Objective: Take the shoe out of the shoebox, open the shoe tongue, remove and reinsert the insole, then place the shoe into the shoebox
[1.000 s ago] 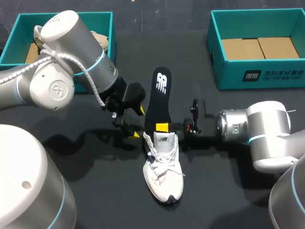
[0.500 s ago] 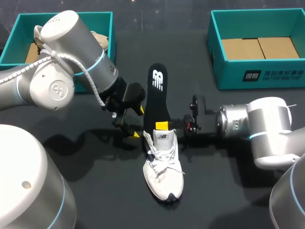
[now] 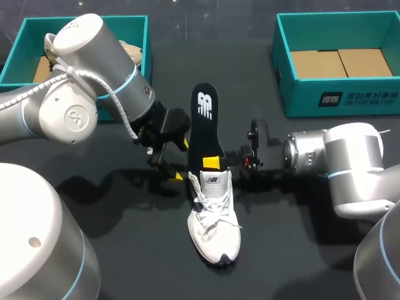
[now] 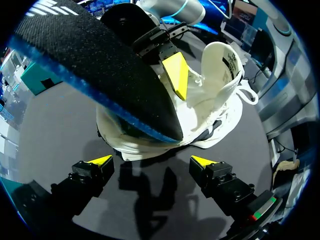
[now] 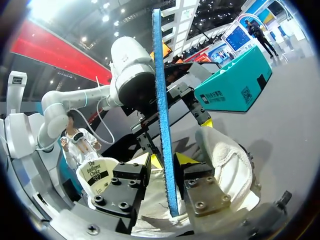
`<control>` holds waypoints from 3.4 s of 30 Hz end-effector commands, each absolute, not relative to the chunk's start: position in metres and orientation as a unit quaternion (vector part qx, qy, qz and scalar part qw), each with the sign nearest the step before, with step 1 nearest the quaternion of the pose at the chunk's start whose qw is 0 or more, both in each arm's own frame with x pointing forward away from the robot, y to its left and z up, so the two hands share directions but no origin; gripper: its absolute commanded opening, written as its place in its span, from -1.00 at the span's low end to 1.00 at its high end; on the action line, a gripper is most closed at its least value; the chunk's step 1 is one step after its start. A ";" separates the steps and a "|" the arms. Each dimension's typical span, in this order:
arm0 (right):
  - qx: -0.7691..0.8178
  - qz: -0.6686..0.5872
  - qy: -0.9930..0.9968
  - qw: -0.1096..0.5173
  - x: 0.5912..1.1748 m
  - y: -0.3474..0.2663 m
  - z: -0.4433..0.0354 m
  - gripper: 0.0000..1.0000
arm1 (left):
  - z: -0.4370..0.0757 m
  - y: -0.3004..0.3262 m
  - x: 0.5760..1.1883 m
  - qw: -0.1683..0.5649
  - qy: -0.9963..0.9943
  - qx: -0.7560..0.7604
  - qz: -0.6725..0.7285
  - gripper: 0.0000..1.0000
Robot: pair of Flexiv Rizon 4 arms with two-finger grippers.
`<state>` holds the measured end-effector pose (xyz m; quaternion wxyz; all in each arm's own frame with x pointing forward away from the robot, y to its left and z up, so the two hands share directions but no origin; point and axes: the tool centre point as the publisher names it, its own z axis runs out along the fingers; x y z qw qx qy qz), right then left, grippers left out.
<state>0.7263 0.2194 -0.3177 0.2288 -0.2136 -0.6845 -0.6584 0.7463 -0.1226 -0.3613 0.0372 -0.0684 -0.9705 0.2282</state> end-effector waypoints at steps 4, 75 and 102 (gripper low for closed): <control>-0.206 -0.652 -0.694 0.227 0.733 0.221 -0.307 -0.37 | -0.363 -0.124 0.747 0.037 -0.971 -0.069 0.228 1.00; -0.250 -0.617 -0.711 0.227 0.729 0.227 -0.316 -0.52 | -0.363 -0.124 0.747 0.037 -0.971 -0.069 0.228 1.00; -0.234 -0.612 -0.721 0.226 0.754 0.229 -0.301 -1.00 | -0.363 -0.124 0.747 0.037 -0.971 -0.069 0.228 1.00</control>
